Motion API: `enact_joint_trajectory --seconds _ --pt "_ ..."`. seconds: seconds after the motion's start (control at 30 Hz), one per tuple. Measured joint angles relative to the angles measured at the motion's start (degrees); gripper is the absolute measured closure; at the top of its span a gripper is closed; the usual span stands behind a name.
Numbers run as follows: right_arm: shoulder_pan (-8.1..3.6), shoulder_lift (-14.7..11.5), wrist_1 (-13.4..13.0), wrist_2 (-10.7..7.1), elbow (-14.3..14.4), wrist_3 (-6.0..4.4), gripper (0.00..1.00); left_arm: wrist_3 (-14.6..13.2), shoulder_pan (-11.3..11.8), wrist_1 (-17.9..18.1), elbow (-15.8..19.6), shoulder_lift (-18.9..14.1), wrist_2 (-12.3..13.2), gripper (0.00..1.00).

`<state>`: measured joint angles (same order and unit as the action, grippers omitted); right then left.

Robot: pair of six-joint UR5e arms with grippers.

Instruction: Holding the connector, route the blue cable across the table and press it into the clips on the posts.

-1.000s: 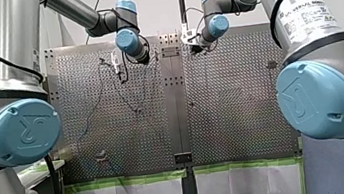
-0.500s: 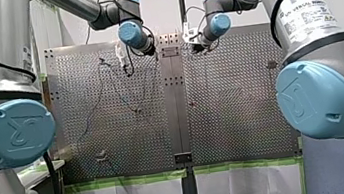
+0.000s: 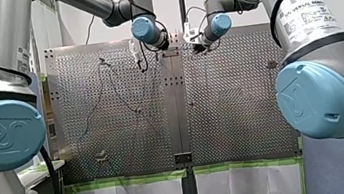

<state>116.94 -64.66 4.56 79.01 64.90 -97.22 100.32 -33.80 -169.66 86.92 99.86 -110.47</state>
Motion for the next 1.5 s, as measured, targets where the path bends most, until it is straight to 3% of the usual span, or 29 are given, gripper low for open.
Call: enact_joint_trajectory --seconds 0.47,0.63,0.9,1.1,1.5 --pt "-0.09 0.01 -0.09 0.02 0.03 0.00 1.00 -0.65 0.56 -4.79 -7.26 4.99 -0.42 0.00" --pt "-0.09 0.01 -0.09 0.01 0.02 -0.01 1.00 -0.71 0.65 -5.16 -10.00 7.15 -0.55 0.00" --pt "-0.09 0.01 -0.09 0.02 0.02 -0.01 1.00 -0.63 1.97 -5.31 -14.05 7.71 -0.36 0.00" --pt "-0.08 0.00 -0.09 0.01 0.02 -0.04 1.00 -0.65 1.99 -6.86 -14.52 8.72 0.26 0.00" --pt "-0.16 0.00 -0.09 0.02 0.02 -0.01 1.00 -0.68 1.88 -8.32 -14.68 8.62 -3.14 0.00"
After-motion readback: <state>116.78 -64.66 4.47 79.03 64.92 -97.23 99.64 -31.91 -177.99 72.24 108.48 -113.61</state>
